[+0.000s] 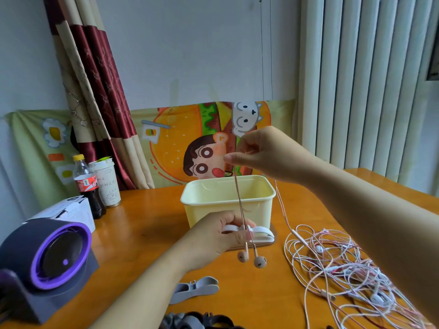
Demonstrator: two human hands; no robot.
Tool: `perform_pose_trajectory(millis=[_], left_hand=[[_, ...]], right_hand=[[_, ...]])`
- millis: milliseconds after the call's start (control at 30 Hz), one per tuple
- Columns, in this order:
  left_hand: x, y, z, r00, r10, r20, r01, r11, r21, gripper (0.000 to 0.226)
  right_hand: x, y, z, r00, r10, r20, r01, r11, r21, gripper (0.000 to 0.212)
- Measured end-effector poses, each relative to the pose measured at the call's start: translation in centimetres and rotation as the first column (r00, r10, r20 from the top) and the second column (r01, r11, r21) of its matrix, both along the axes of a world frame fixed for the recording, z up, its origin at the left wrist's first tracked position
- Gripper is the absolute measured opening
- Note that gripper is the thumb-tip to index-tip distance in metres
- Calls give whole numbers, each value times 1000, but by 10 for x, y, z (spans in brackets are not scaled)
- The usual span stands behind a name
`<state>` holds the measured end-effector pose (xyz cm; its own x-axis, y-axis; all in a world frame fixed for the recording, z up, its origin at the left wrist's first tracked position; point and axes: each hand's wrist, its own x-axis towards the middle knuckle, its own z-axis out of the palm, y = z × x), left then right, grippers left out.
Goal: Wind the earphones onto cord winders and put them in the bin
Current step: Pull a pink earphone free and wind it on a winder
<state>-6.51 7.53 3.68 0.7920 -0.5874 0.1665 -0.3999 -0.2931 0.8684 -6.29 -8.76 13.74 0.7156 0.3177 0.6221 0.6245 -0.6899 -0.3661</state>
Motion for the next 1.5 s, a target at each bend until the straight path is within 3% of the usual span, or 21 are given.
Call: perform_pose_trajectory(millis=[100, 200, 467, 833, 1100, 1233, 1333, 1500], left_hand=[[3, 0, -5, 1000, 20, -5, -20, 1000, 17, 19], [5, -1, -10, 999, 7, -44, -8, 1000, -6, 11], [7, 0, -19, 985, -73, -156, 47, 985, -165, 32], [9, -9, -12, 984, -120, -132, 93, 976, -196, 24], [14, -14, -10, 992, -23, -127, -4, 977, -212, 23], [14, -10, -13, 991, -16, -134, -16, 971, -237, 13], [15, -7, -15, 990, -16, -142, -21, 966, -257, 22], [23, 2, -25, 976, 79, -204, -131, 959, -251, 36]], right_hand=[[5, 0, -2, 1000, -14, 10, 14, 999, 36, 33], [13, -2, -7, 999, -48, 12, 48, 997, 59, 33], [41, -13, -36, 986, -98, -136, 124, 972, 201, 37], [38, -1, -25, 997, 7, -74, 12, 968, 252, 36], [25, 12, -17, 994, 87, -59, -71, 969, 239, 32], [29, 10, -18, 999, 35, -13, -30, 960, 280, 32], [34, 6, -22, 1000, -11, 4, 10, 945, 327, 38], [56, -8, -51, 980, -126, -153, 178, 899, 400, 49]])
